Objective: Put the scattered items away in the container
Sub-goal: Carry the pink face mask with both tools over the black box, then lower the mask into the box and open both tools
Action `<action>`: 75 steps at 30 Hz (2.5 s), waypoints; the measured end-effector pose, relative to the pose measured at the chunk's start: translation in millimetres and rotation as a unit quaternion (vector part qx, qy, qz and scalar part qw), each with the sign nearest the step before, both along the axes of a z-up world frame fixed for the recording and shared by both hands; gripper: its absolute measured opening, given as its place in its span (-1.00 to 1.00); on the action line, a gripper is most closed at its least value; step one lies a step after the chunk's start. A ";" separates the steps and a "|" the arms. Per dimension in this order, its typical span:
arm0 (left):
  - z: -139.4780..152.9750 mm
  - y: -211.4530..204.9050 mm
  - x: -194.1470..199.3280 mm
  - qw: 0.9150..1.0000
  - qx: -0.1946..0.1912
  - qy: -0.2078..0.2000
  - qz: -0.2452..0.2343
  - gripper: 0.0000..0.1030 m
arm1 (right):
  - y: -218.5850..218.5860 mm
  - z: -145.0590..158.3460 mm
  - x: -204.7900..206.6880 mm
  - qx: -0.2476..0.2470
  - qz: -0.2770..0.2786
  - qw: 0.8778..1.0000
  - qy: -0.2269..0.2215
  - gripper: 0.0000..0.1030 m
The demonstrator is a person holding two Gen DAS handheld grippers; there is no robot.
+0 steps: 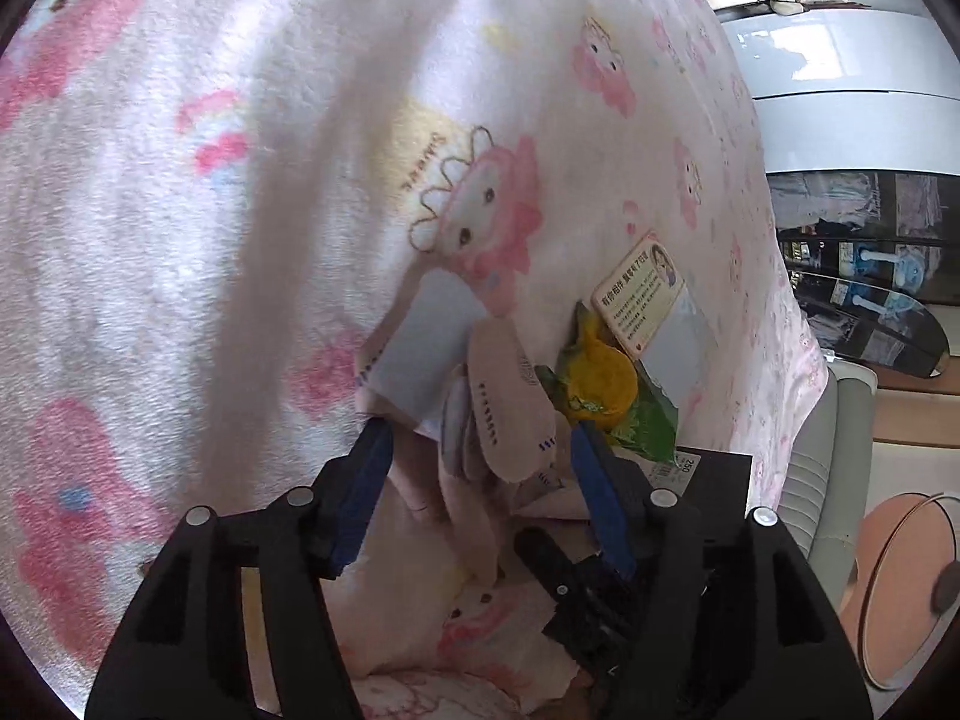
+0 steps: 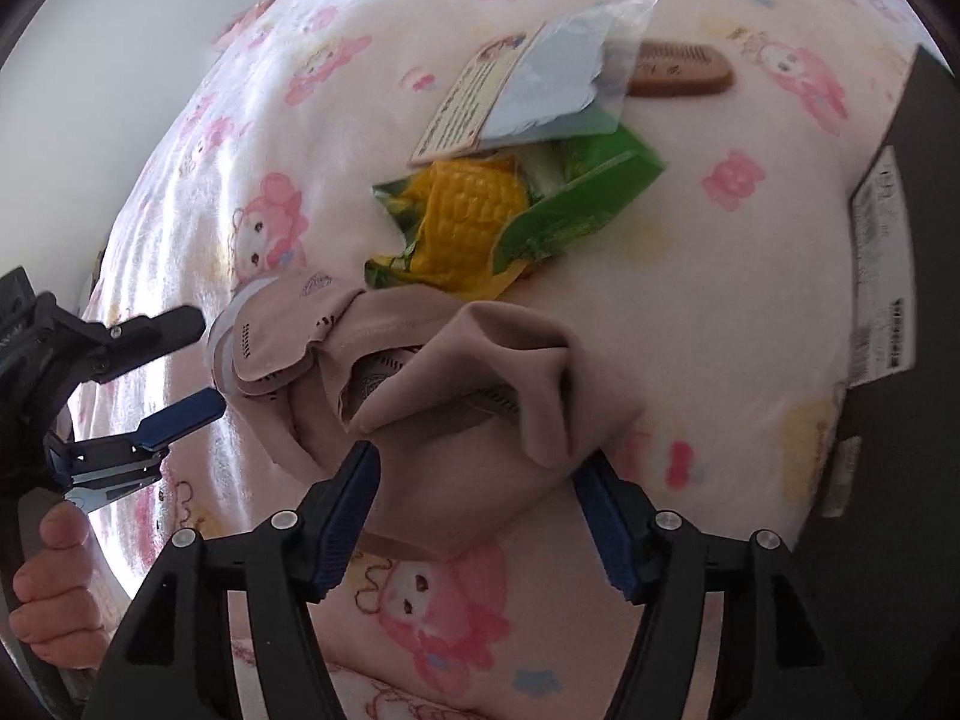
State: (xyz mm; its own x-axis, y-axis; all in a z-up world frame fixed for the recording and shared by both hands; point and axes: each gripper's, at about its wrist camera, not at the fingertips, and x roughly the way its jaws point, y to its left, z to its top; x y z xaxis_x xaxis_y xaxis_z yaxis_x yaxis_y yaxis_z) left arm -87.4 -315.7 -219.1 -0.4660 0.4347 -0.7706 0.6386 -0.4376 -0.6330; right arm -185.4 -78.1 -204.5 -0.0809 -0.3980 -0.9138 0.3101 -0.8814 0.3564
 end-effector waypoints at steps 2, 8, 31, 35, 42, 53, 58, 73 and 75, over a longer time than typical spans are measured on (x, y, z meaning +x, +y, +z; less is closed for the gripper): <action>-13.3 6.4 -10.2 1.000 0.001 -0.031 0.000 0.07 | -7.9 -1.7 -3.0 -0.027 0.013 1.000 0.001 0.20; 20.1 22.6 -1.4 0.999 -0.023 0.025 -0.007 -0.84 | -6.5 21.5 0.5 -0.053 0.020 0.998 0.028 -0.91; 234.8 286.7 -12.1 0.923 -0.088 0.269 -0.262 -0.84 | 212.4 160.0 77.5 -0.147 -0.139 0.966 0.162 -0.92; 254.9 351.2 -32.9 0.903 -0.066 0.291 -0.309 -0.84 | 270.7 168.7 80.4 -0.151 -0.201 0.951 0.181 -0.92; 238.2 395.1 -53.6 0.907 -0.008 0.313 -0.281 -0.83 | 351.0 155.0 75.1 -0.108 -0.316 0.922 0.197 -0.92; 71.7 366.0 -68.1 0.968 -0.062 0.116 -0.212 -0.52 | 349.6 87.3 49.1 -0.102 -0.300 0.941 0.118 -0.92; 95.9 363.1 -60.4 0.956 -0.129 0.135 -0.226 -0.09 | 345.7 89.5 39.6 -0.081 -0.294 0.945 0.119 -0.92; 74.5 369.2 -85.2 0.941 -0.199 0.073 -0.263 -0.12 | 318.5 61.5 10.5 -0.011 -0.237 0.967 0.089 -0.88; 62.4 369.1 -89.1 0.944 -0.181 0.050 -0.270 -0.12 | 318.6 55.8 9.1 -0.011 -0.235 0.969 0.076 -0.87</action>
State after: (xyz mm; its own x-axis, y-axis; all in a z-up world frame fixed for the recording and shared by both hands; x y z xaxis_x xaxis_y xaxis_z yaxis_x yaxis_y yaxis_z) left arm -176.6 53.4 -156.7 -0.3294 0.3454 -0.8788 0.2057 -0.8821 -0.4238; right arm -176.3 240.6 -148.8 -0.3907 -0.3045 -0.8687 -0.0741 -0.9302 0.3594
